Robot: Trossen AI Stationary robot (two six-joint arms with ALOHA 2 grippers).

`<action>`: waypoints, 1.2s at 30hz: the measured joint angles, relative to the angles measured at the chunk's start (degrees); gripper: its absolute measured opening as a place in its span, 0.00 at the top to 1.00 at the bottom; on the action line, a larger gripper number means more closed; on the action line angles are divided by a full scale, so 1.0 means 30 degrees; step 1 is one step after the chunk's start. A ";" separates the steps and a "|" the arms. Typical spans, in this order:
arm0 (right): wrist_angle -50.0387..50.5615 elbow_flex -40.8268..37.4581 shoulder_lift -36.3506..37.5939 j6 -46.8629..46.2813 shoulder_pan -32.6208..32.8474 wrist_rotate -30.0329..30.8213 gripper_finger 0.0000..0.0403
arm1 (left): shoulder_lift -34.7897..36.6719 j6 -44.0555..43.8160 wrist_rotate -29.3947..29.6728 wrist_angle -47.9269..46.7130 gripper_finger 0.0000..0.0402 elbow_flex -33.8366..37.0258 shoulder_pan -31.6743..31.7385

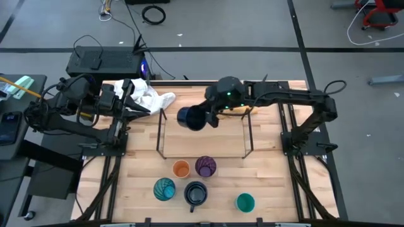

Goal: Stack small to large cups/mugs on shelf
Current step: Put the right dark blue mug on the shelf put the green cup on the shelf

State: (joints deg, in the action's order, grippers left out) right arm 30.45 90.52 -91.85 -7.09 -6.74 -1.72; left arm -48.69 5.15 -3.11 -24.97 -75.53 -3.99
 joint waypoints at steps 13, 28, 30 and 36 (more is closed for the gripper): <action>-0.4600 -0.0012 -0.0792 -0.0271 -0.0442 -0.2538 0.96 | 0.0005 -0.0144 0.0006 0.0142 0.90 0.0000 0.0007; 0.3407 0.5164 -0.1987 0.1824 -0.2963 -0.2686 0.96 | 0.0000 -0.0075 0.0003 0.0253 0.90 0.0000 0.0005; 0.4900 0.6402 -0.2827 0.2202 -0.2991 -0.2708 0.96 | 0.0007 -0.0058 0.0006 0.0253 0.90 0.0000 0.0003; 0.9067 1.1375 -0.5852 0.3349 -0.2849 -0.2841 0.96 | 0.0007 -0.0057 0.0006 0.0246 0.89 0.0000 0.0004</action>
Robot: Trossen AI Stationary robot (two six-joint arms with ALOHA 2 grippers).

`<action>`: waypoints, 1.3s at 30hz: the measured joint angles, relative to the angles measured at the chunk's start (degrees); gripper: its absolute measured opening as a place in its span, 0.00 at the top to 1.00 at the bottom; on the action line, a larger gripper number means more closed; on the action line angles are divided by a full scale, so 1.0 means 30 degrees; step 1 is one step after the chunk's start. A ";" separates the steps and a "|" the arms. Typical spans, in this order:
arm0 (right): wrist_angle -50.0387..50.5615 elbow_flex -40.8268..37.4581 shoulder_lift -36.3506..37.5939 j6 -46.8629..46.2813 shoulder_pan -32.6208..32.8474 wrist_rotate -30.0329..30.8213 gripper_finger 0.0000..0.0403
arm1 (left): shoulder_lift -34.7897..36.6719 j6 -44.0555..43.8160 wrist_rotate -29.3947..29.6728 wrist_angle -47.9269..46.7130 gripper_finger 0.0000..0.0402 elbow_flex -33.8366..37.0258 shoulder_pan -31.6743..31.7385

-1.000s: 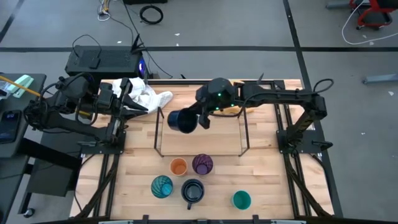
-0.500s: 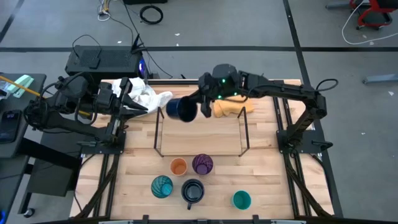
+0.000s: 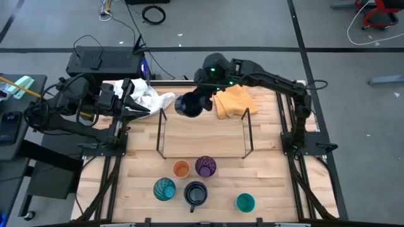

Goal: Stack small to large cups/mugs on shelf
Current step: Put the right dark blue mug on the shelf put the green cup on the shelf

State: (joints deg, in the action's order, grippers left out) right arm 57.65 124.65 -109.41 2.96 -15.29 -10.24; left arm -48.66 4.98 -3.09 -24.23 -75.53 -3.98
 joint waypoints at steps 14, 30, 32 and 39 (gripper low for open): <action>0.4486 0.3349 -0.3282 0.0145 0.0278 -0.0977 0.96 | 0.0000 -0.0035 0.0000 -0.0058 0.89 0.0000 0.0003; 0.3596 0.3313 -0.5573 -0.0630 0.0427 -0.1589 0.96 | 0.0000 -0.0038 -0.0004 -0.0051 0.89 0.0000 -0.0004; 0.2951 0.3313 -0.5638 -0.0821 0.0522 -0.1698 0.96 | 0.0000 -0.0038 -0.0007 -0.0051 0.89 0.0000 -0.0001; 0.2259 0.3197 -0.5756 -0.1668 0.0617 -0.1692 0.96 | 0.0000 -0.0055 -0.0007 -0.0029 0.90 0.0000 0.0001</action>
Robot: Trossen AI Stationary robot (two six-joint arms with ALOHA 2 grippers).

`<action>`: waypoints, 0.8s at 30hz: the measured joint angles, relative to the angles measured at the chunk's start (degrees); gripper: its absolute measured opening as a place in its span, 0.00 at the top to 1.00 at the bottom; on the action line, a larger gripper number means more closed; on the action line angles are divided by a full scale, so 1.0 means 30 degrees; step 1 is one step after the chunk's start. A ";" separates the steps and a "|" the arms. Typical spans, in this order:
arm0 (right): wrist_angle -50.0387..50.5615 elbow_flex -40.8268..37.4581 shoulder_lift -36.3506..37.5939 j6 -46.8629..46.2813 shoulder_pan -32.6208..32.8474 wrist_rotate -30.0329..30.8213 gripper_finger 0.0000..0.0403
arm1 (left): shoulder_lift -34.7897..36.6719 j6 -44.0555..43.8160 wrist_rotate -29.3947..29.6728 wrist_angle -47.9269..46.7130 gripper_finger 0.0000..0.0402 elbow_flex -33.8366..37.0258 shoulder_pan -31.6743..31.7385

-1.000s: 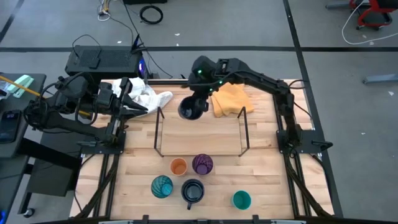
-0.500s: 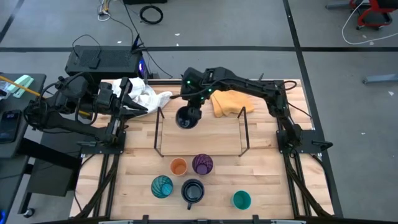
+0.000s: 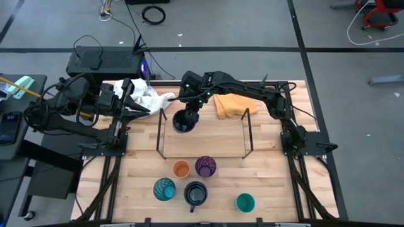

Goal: Stack small to large cups/mugs on shelf
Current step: Put the right dark blue mug on the shelf put the green cup on the shelf

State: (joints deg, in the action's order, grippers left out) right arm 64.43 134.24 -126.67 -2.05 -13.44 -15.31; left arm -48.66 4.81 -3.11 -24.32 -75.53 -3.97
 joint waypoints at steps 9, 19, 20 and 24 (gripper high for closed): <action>-0.0458 -0.0066 -0.0983 -0.0206 0.0156 0.0118 0.96 | 0.0000 -0.0165 -0.0007 0.0029 0.90 0.0000 -0.0003; -0.0731 -0.0066 -0.1686 -0.0254 -0.0217 0.0200 0.96 | 0.0022 -0.0231 -0.0007 -0.0007 0.89 0.0000 -0.0004; -0.0729 -0.0066 -0.1700 -0.0258 -0.0326 0.0377 0.96 | 0.0015 -0.0231 -0.0007 -0.0007 0.89 0.0000 -0.0005; -0.0803 -0.0066 -0.1712 -0.0276 -0.0802 0.0602 0.96 | 0.0017 -0.0226 -0.0007 0.0000 0.90 0.0000 -0.0005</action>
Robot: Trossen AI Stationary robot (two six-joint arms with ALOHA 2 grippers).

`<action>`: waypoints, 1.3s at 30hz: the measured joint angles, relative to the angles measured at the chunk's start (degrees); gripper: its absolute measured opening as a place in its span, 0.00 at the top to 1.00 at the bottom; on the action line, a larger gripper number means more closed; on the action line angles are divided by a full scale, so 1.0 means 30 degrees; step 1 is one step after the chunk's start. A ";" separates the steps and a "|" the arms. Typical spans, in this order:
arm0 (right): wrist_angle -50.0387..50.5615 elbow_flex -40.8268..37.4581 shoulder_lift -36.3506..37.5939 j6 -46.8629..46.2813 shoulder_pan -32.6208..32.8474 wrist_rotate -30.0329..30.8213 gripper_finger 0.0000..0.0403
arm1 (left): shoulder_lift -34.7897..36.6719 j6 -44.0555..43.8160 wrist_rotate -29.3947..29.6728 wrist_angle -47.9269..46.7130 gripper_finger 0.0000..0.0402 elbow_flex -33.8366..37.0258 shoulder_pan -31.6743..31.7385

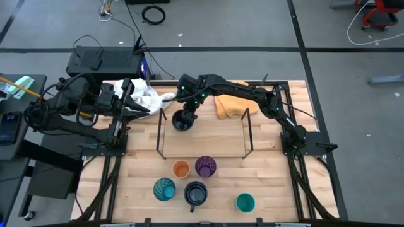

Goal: Stack small to large cups/mugs on shelf
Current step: Put the right dark blue mug on the shelf put the green cup on the shelf

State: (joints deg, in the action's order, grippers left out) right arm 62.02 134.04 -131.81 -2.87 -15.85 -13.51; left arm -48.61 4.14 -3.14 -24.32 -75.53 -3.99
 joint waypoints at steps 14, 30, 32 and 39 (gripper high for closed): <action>-0.0341 -0.1259 0.0000 -0.0199 0.0135 -0.0475 0.96 | 0.0005 0.0359 0.0001 0.0030 0.88 0.0000 0.0006; -0.1836 -0.2018 0.0007 -0.0827 0.0332 -0.0930 0.96 | 0.0005 0.0367 0.0000 0.0029 0.89 0.0000 0.0000; -0.1836 -0.2018 0.0007 -0.0750 0.0435 -0.1387 0.96 | 0.0005 0.0367 0.0000 0.0029 0.89 0.0000 0.0000; -0.2031 -0.2018 0.0007 -0.0699 0.0601 -0.1512 0.91 | 0.0005 0.0374 0.0002 0.0029 0.88 0.0000 0.0000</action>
State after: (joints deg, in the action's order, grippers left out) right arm 55.92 127.98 -131.79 -4.97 -14.04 -18.04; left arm -48.60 5.26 -3.13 -24.23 -75.53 -3.99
